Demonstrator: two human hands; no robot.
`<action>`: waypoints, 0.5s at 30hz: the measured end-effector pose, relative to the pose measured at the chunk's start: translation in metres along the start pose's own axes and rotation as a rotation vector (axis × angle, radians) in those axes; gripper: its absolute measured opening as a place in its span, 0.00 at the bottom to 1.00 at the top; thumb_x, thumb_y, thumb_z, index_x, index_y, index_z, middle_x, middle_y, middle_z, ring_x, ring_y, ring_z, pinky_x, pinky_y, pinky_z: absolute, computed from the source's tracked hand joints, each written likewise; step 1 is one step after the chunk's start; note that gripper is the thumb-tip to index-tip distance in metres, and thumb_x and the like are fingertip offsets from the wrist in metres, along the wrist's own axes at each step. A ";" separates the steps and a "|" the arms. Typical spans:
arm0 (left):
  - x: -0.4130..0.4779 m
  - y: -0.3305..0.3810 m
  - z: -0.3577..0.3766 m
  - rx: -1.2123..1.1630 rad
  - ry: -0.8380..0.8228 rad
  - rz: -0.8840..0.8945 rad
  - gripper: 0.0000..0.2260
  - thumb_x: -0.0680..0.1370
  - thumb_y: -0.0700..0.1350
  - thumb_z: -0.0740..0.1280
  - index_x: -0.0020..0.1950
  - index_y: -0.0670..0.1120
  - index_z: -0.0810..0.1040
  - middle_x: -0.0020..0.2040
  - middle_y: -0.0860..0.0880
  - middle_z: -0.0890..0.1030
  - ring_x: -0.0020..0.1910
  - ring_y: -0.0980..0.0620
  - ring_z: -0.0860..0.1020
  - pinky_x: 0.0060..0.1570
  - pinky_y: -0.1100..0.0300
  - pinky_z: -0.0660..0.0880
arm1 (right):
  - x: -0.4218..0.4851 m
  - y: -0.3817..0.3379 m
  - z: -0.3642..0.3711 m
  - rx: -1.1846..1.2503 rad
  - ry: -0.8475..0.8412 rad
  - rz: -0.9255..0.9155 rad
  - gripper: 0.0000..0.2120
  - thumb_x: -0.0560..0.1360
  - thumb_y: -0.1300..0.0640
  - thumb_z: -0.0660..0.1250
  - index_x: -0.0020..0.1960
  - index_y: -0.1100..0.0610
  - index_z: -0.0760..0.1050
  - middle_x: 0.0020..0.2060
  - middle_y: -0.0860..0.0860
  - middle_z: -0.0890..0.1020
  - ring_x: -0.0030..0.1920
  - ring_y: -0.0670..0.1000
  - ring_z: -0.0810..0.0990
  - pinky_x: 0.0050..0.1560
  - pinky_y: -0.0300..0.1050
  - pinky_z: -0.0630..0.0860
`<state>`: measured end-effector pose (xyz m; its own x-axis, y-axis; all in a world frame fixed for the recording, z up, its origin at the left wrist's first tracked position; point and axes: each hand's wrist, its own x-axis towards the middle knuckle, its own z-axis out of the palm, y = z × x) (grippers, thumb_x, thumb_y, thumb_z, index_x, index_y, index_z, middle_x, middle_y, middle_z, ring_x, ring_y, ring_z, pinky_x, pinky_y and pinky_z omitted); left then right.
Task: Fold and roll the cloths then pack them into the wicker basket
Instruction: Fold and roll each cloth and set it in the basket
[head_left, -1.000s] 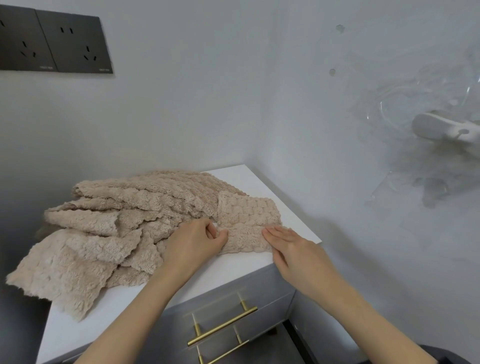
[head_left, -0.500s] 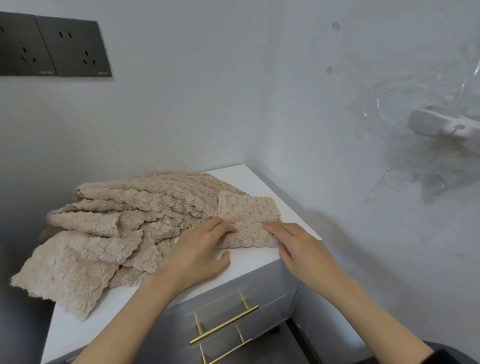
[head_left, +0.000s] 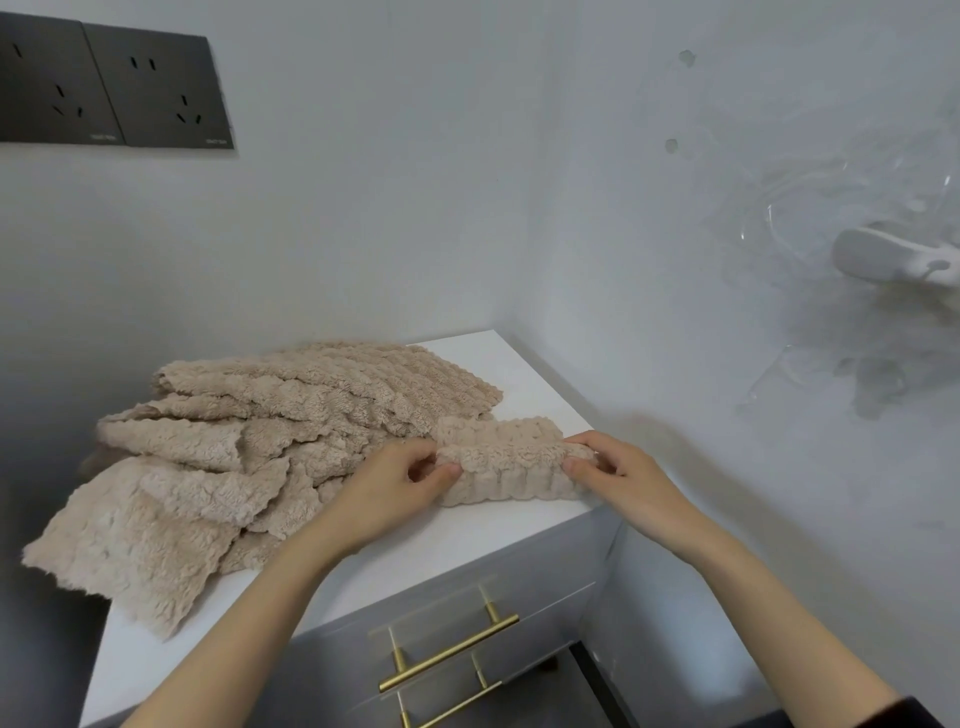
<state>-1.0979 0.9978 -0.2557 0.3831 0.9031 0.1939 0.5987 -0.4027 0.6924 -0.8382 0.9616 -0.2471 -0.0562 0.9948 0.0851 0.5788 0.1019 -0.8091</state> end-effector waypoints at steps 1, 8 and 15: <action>0.001 0.001 0.001 -0.003 0.001 -0.016 0.17 0.79 0.51 0.65 0.33 0.46 0.65 0.28 0.53 0.65 0.28 0.57 0.62 0.32 0.59 0.59 | 0.000 -0.001 -0.001 0.043 0.002 0.034 0.04 0.77 0.49 0.65 0.48 0.45 0.79 0.28 0.47 0.68 0.32 0.46 0.66 0.36 0.41 0.61; 0.007 0.003 0.008 0.045 0.079 -0.175 0.17 0.77 0.55 0.65 0.34 0.46 0.73 0.26 0.54 0.68 0.26 0.57 0.65 0.30 0.60 0.61 | 0.005 -0.003 0.009 -0.123 0.248 0.192 0.08 0.71 0.40 0.69 0.44 0.43 0.76 0.30 0.43 0.79 0.34 0.42 0.76 0.35 0.42 0.68; 0.010 0.002 0.016 0.122 0.141 -0.231 0.14 0.75 0.55 0.66 0.34 0.48 0.73 0.27 0.56 0.72 0.28 0.56 0.70 0.34 0.60 0.68 | -0.001 -0.017 0.039 -0.596 0.423 -0.477 0.19 0.70 0.69 0.69 0.57 0.54 0.80 0.56 0.50 0.80 0.58 0.53 0.77 0.58 0.47 0.74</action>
<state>-1.0816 1.0036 -0.2633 0.1305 0.9814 0.1411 0.7424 -0.1910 0.6421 -0.8792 0.9593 -0.2563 -0.1629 0.7497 0.6415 0.9062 0.3708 -0.2032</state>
